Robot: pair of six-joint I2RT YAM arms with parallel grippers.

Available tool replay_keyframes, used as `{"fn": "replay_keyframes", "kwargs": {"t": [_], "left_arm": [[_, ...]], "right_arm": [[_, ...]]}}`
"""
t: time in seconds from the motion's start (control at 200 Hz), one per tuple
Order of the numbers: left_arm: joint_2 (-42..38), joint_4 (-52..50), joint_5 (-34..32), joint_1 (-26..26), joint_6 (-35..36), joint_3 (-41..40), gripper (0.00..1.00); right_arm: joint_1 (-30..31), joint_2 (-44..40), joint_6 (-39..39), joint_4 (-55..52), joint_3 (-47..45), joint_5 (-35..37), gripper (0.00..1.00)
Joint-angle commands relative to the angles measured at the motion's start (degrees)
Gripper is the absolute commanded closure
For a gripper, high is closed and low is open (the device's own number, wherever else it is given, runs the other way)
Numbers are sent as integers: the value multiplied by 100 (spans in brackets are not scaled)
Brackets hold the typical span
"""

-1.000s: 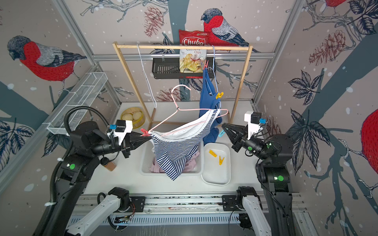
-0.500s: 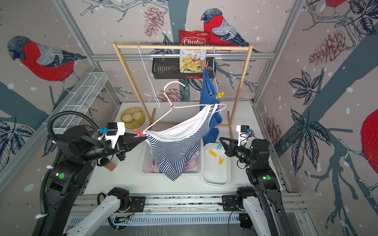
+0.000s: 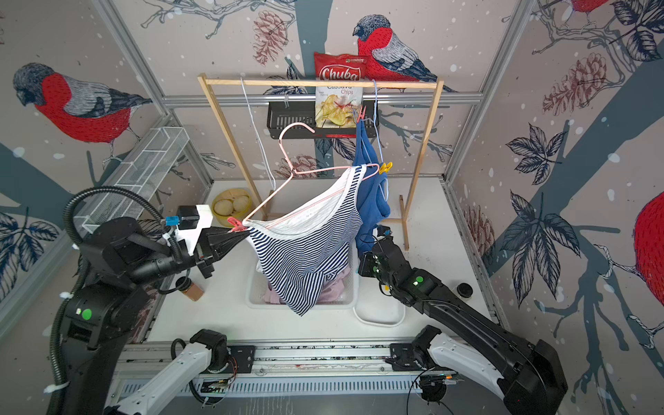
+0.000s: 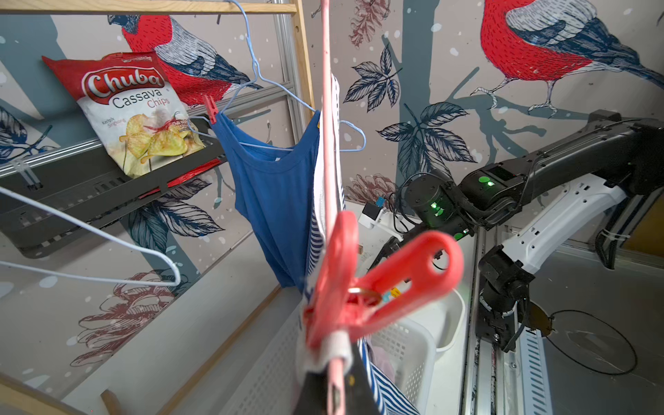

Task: Remove the clothespins securing tank tops to the hanger
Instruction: Place the clothespin in the storage box.

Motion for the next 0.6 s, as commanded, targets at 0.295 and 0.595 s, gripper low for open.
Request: {"fn": "replay_keyframes", "kwargs": {"t": [0.295, 0.595], "left_arm": [[11, -90, -287, 3, 218, -100, 100], [-61, -53, -213, -2, 265, -199, 100]], "right_arm": [[-316, -973, 864, 247, -1199, 1103, 95], [-719, -703, 894, 543, -1577, 219, 67]]}}
